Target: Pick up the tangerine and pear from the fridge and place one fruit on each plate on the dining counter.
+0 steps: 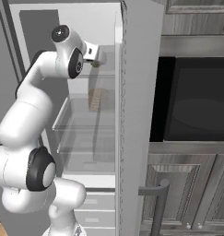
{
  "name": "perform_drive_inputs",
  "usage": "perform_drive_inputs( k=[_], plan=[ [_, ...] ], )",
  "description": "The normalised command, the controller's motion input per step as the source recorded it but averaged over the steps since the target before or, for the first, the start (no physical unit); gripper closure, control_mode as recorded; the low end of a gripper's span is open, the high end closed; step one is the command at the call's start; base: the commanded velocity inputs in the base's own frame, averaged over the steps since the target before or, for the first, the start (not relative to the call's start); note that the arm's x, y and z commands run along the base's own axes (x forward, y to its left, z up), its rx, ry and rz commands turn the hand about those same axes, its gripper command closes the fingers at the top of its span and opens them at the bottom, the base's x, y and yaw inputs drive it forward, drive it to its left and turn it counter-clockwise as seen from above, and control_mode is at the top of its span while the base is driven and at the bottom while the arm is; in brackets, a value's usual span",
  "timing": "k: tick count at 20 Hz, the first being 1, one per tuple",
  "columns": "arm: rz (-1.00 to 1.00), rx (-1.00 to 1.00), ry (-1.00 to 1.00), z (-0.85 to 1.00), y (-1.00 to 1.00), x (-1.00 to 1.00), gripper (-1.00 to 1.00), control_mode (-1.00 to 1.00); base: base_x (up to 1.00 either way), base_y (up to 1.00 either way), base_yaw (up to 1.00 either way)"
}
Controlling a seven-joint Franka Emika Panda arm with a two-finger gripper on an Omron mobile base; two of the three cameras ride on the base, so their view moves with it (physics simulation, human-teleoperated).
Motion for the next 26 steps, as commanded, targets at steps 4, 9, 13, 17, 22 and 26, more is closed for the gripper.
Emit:
perform_drive_inputs(
  k=[4,9,13,17,22,26],
  plan=[
    [0.0,0.0,0.08,-0.01,0.0,0.33,-1.0,-1.0,0.0,0.0,0.0],
    [0.0,0.0,0.07,0.0,0.0,0.35,-1.0,-1.0,0.0,0.0,0.0],
    [0.0,0.0,0.02,0.0,-0.02,0.42,-1.0,-1.0,0.0,0.0,0.0],
    [0.0,0.0,0.02,-0.03,-0.02,0.39,-1.0,-1.0,0.0,0.0,0.0],
    [0.0,0.0,0.02,-0.16,0.0,0.1,-1.0,-1.0,0.0,0.0,0.0],
    [0.0,0.0,0.0,0.0,-0.04,0.0,-1.0,-1.0,0.0,0.0,0.0]
  ],
)
